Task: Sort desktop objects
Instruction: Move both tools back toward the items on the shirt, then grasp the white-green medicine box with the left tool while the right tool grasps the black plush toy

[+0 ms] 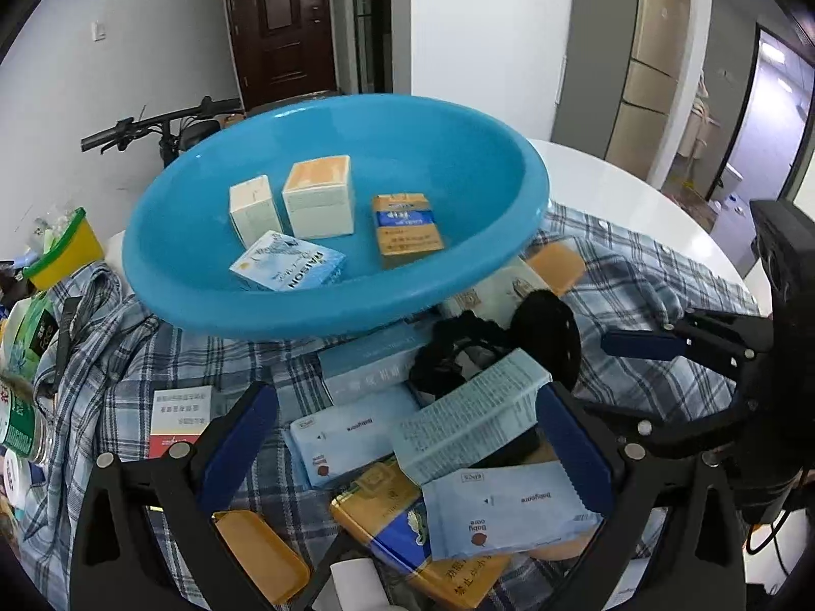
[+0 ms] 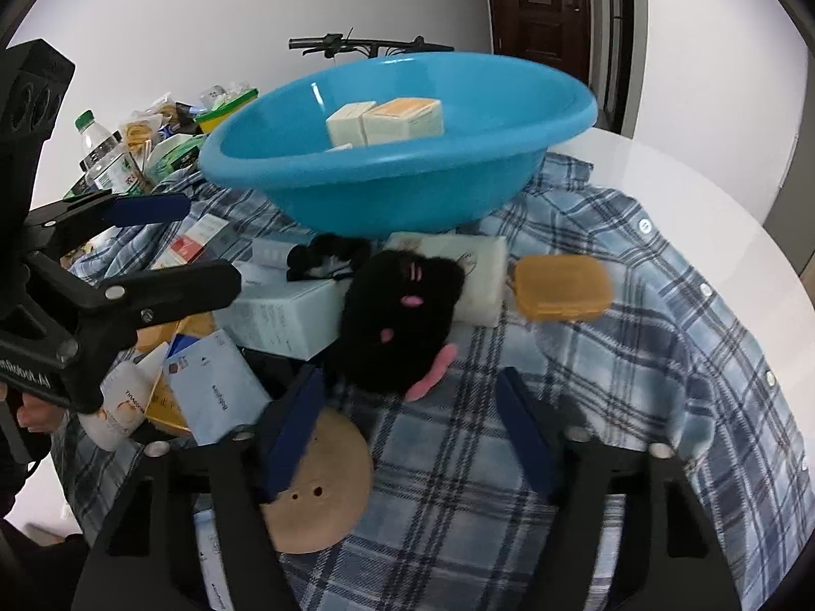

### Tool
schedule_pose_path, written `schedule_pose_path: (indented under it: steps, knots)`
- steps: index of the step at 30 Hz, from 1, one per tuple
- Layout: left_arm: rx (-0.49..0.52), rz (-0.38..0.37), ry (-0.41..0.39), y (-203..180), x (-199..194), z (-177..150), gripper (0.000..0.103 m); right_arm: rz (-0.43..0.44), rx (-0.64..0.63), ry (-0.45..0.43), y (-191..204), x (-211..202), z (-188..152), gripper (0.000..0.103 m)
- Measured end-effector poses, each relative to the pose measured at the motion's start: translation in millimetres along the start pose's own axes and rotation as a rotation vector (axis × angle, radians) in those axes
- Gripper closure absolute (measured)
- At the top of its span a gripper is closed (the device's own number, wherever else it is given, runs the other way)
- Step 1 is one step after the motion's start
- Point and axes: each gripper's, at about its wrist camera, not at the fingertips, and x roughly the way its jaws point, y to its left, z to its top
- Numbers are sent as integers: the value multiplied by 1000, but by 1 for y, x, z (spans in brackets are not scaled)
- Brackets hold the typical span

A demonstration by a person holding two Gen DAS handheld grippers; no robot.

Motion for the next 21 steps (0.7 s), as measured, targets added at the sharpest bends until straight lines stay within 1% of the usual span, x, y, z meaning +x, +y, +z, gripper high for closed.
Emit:
schedule_pose_path:
  steps: [1, 2, 3, 4, 6, 8, 12, 15, 17, 18, 19, 21]
  knots:
    - [3, -3, 7, 0, 2, -1, 15, 4, -3, 3, 1, 1, -1, 49]
    - [6, -5, 17, 0, 3, -1, 20, 7, -6, 6, 1, 2, 0, 53]
    - [8, -8, 25, 0, 6, -2, 30, 7, -6, 6, 0, 2, 0, 57]
    - [7, -13, 28, 0, 6, -2, 37, 8, -7, 4, -1, 3, 2, 59]
    - [9, -31, 32, -1, 6, -3, 40, 15, -9, 3, -1, 3, 3, 66]
    - [27, -41, 31, -4, 6, -3, 40, 29, -10, 1, -1, 2, 5, 68]
    - [55, -73, 39, -9, 6, -3, 40, 54, -43, 4, 8, 2, 4, 76]
    - [71, -111, 56, -13, 8, -3, 40, 47, -61, 8, 12, 5, 4, 76]
    - [93, -120, 58, -18, 7, -3, 35, 58, -55, 10, 12, 7, 5, 76]
    - [109, -123, 57, -20, 6, -4, 27, 60, -51, 9, 11, 6, 5, 76]
    - [129, -123, 55, -24, 6, -5, 22, 61, -47, 7, 10, 6, 6, 76]
    - [166, -117, 58, -30, 7, -6, 21, 62, -38, 2, 8, 5, 7, 76]
